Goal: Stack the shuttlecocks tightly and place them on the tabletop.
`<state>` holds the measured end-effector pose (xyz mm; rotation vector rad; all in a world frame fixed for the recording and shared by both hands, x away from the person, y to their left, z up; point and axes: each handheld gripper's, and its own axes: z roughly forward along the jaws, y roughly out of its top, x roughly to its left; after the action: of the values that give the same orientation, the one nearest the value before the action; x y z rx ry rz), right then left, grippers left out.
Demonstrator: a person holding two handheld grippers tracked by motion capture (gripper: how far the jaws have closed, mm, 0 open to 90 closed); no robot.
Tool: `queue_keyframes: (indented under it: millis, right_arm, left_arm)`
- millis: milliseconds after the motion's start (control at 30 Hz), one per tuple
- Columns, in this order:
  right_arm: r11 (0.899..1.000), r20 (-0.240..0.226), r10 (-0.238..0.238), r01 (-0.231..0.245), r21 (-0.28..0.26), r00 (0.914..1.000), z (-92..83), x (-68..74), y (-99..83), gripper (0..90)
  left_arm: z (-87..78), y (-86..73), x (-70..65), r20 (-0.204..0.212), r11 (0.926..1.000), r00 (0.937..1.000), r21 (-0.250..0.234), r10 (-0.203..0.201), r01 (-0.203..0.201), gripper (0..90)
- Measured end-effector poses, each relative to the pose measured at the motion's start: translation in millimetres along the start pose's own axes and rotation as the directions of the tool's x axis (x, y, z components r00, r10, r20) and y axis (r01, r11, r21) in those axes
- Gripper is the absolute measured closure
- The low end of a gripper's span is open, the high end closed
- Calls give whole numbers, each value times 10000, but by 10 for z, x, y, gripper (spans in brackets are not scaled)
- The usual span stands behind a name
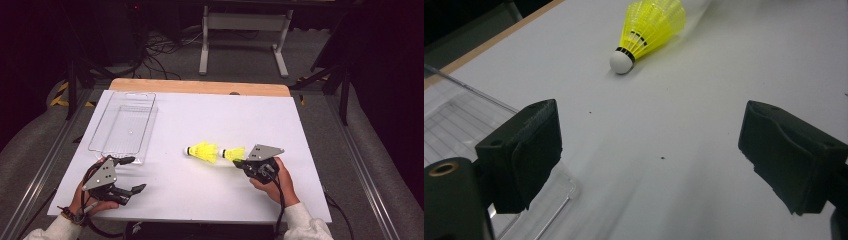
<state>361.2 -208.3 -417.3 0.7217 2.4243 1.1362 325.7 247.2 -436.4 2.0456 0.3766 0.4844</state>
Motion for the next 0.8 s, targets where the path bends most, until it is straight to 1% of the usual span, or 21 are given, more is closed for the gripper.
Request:
queue_keyframes:
  millis: [233,500,667,800]
  right_arm:
    - [9999,-174,-92,95,142,9998,114,14,37,900]
    - [9997,-424,-35,46,238,9991,254,10,67,900]
    - [9994,-529,-170,185,290,9985,340,29,108,899]
    - [9994,-628,-188,205,267,9978,394,40,138,897]
  left_arm:
    - [1,-4,-1,1,10000,10000,37,23,-23,112]
    - [19,-2,-4,31,9999,10000,86,52,-52,113]
    - [28,-3,-5,67,9999,10000,136,73,-74,113]
    - [29,-4,-3,78,9999,9999,133,67,-68,113]
